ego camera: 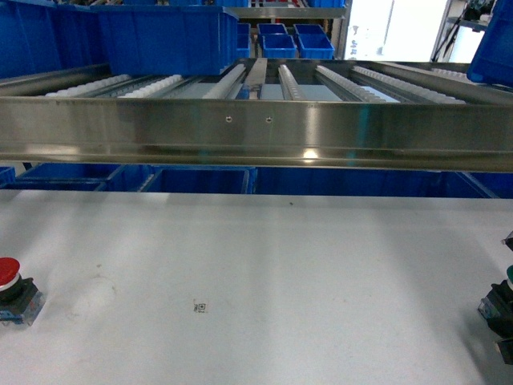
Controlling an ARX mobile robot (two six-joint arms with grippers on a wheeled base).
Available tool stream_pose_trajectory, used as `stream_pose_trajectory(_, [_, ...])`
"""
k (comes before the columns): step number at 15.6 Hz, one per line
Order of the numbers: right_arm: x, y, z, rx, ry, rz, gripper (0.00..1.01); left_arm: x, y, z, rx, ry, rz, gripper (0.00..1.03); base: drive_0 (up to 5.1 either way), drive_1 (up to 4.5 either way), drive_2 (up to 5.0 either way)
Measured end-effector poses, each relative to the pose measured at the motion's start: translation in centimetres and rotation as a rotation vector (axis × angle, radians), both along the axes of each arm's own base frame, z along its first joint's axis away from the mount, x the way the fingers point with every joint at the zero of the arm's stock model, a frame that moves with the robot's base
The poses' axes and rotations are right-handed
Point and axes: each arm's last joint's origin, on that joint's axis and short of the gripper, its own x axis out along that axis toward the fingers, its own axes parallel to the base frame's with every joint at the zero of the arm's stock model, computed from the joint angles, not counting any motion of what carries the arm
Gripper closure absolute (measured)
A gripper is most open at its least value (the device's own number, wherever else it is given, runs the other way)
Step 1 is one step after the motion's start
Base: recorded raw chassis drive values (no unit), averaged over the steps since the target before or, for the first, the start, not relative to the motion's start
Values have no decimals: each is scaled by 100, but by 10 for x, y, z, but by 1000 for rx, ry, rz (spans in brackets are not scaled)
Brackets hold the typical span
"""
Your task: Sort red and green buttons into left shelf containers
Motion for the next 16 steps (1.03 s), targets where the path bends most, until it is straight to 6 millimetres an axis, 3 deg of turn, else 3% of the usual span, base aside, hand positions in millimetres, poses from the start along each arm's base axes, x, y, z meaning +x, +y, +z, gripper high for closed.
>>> stream_pose_trajectory(1, [0,-1,0,-7,-21,-7,74,0,0,0,0,0,0,5,0,0,0])
stream_pose_trajectory(6, [-9,-6,3,-46,-139,-47,74,0,0,0,0,0,0,5,0,0,0])
stream_pose_trajectory(10, [-38,-1,39,-35,-348,-48,74,0,0,0,0,0,0,5,0,0,0])
stream_pose_trajectory(12, [-73,3,62,-15,-448,-41,74,0,0,0,0,0,0,5,0,0,0])
stream_pose_trajectory(13, [-97,7,64,-10,-451,-37,74,0,0,0,0,0,0,5,0,0,0])
stream_pose_trajectory(16, [-135,13,70,6,-459,-27,74,0,0,0,0,0,0,5,0,0,0])
